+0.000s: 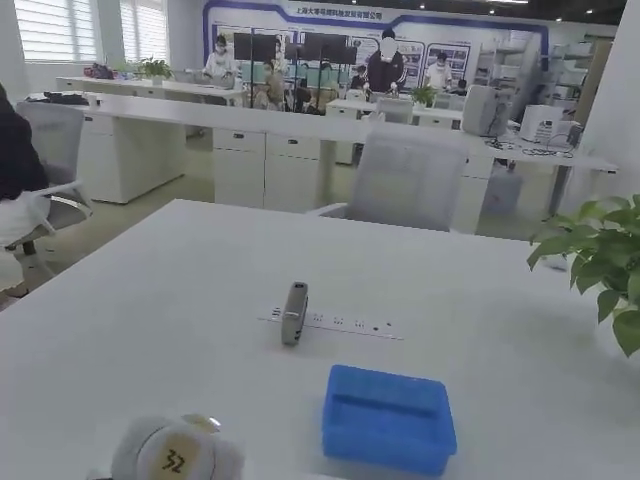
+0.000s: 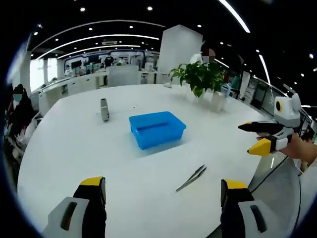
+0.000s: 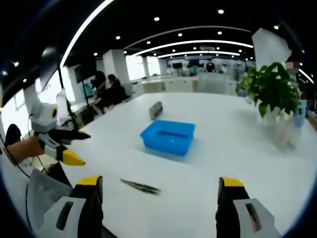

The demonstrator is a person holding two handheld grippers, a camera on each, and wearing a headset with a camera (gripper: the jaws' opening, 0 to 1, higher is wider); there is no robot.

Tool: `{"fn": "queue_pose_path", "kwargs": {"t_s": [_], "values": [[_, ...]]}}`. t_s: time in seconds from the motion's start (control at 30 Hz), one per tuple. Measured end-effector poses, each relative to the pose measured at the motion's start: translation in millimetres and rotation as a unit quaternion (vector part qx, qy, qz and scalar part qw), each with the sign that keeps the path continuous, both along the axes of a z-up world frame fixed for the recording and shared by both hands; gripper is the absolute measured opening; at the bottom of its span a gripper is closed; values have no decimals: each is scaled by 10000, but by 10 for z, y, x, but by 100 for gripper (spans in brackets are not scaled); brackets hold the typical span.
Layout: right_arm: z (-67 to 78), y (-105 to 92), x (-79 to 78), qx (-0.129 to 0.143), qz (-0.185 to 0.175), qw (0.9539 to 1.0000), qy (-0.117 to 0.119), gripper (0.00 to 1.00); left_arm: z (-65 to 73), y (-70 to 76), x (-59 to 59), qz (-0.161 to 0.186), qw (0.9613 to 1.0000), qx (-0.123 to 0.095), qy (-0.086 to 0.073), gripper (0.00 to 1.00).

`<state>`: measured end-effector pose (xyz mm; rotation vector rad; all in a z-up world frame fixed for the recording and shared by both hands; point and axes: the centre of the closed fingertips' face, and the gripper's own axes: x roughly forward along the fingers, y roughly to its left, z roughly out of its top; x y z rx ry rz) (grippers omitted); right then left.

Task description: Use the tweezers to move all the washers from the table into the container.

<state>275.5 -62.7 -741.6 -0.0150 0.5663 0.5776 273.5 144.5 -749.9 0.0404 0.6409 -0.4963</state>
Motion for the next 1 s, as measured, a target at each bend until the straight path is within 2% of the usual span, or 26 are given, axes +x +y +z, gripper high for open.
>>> {"fn": "queue_pose_path", "kwargs": {"t_s": [0.07, 0.17, 0.23, 0.5, 0.57, 1.0], "values": [[34, -52, 1, 40, -117, 9999, -82, 99, 71, 106, -82, 256, 9996, 113, -76, 99], [67, -89, -5, 102, -182, 9996, -173, 99, 124, 198, -122, 527, 9981, 237, -208, 99], [61, -104, -10, 87, -186, 9996, -173, 99, 126, 223, -155, 573, 9977, 302, -223, 99], [-4, -179, -47, -47, -224, 9997, -112, 99, 95, 318, -198, 763, 9965, 297, -147, 99], [-16, -176, -57, -53, -203, 9997, -96, 99, 80, 313, -212, 771, 9965, 305, -101, 99], [-40, -212, -40, -128, -188, 9997, -91, 99, 41, 314, -200, 772, 9960, 444, -76, 99]]}}
